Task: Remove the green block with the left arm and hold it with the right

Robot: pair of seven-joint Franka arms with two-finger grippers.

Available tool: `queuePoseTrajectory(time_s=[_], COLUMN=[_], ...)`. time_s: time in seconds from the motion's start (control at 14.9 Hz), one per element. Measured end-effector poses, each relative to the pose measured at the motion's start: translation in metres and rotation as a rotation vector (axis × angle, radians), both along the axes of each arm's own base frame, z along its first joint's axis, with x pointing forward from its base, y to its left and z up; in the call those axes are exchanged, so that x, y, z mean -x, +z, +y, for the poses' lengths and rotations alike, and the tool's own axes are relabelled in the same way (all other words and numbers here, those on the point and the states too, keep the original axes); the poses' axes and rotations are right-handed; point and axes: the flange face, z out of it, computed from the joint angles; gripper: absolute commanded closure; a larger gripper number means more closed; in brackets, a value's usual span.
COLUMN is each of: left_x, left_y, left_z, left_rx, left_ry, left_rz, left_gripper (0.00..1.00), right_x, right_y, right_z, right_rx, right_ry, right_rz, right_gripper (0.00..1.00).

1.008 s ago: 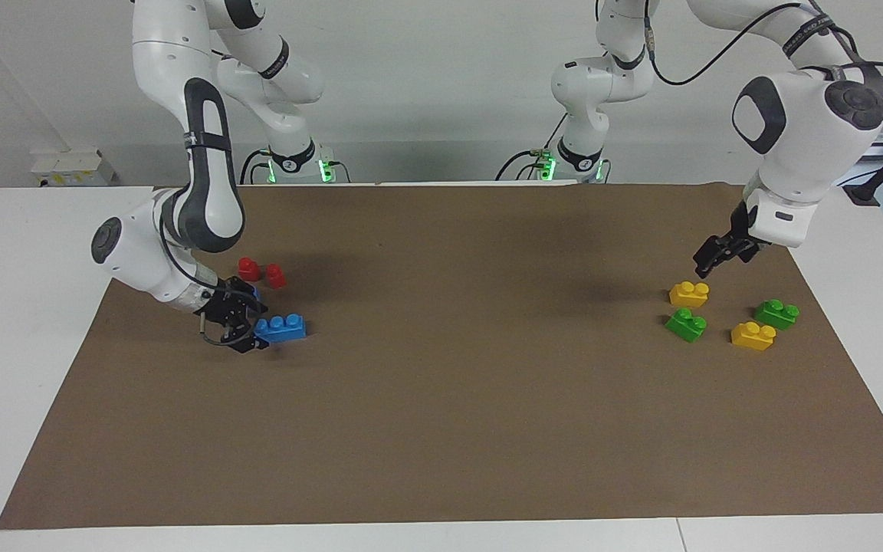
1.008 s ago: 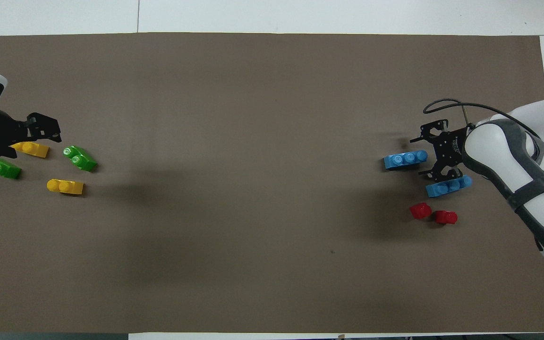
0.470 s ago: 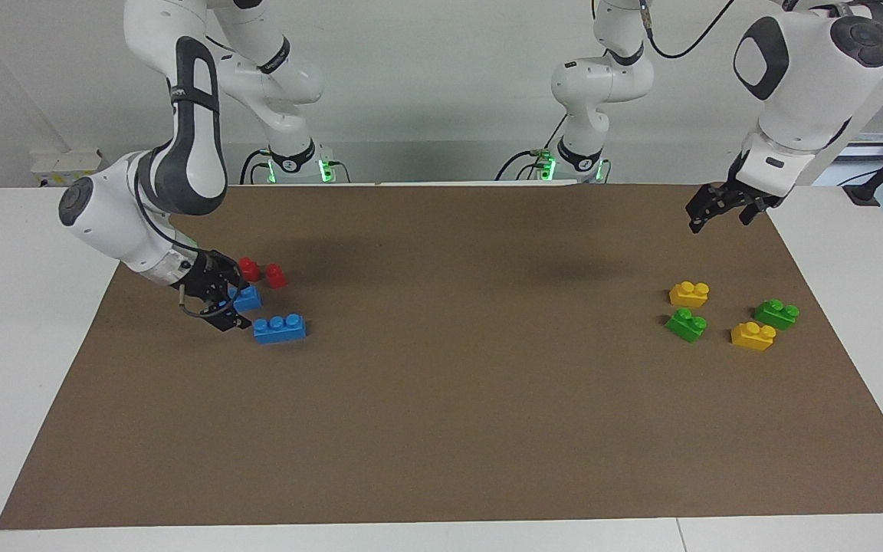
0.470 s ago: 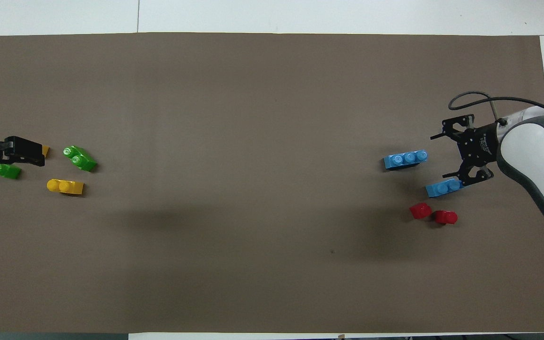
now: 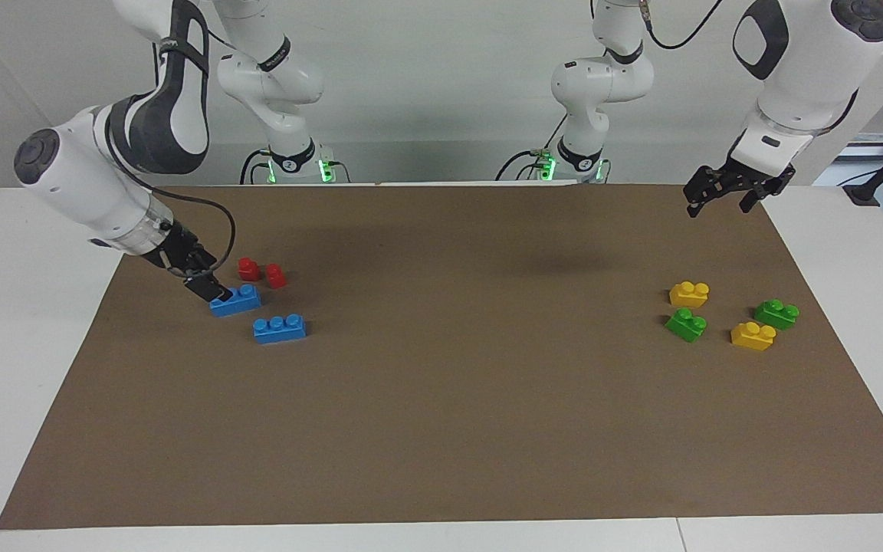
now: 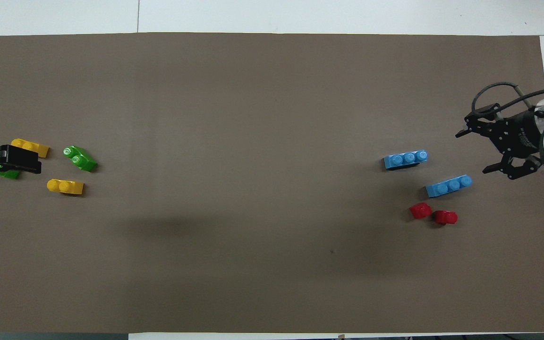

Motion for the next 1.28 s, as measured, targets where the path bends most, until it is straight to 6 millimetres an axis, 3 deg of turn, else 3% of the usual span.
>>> queuePoseTrajectory(time_s=[0.2,0.4,1.01,1.28], left_x=[0.000,0.000,-0.001,0.000], left_y=[0.003,0.006,0.006,0.007], left_z=[-0.002,-0.002,-0.002,-0.002], left_rx=[0.027,0.029,0.030,0.030], left_ry=[0.005,0.005,0.005,0.005], left_rz=[-0.007,-0.012,-0.013,-0.014], left_gripper=[0.00,0.00,0.00,0.00], right_x=[0.004,0.009,0.010,0.015], right_y=[0.027,0.040,0.043,0.058], right_z=[-0.003,-0.003,-0.003,-0.002], right_rx=[0.034,0.045,0.060,0.097], right_ry=[0.129,0.155,0.190,0.285], right_rz=[-0.056,-0.075,-0.083,-0.115], right_gripper=[0.00,0.00,0.00,0.00])
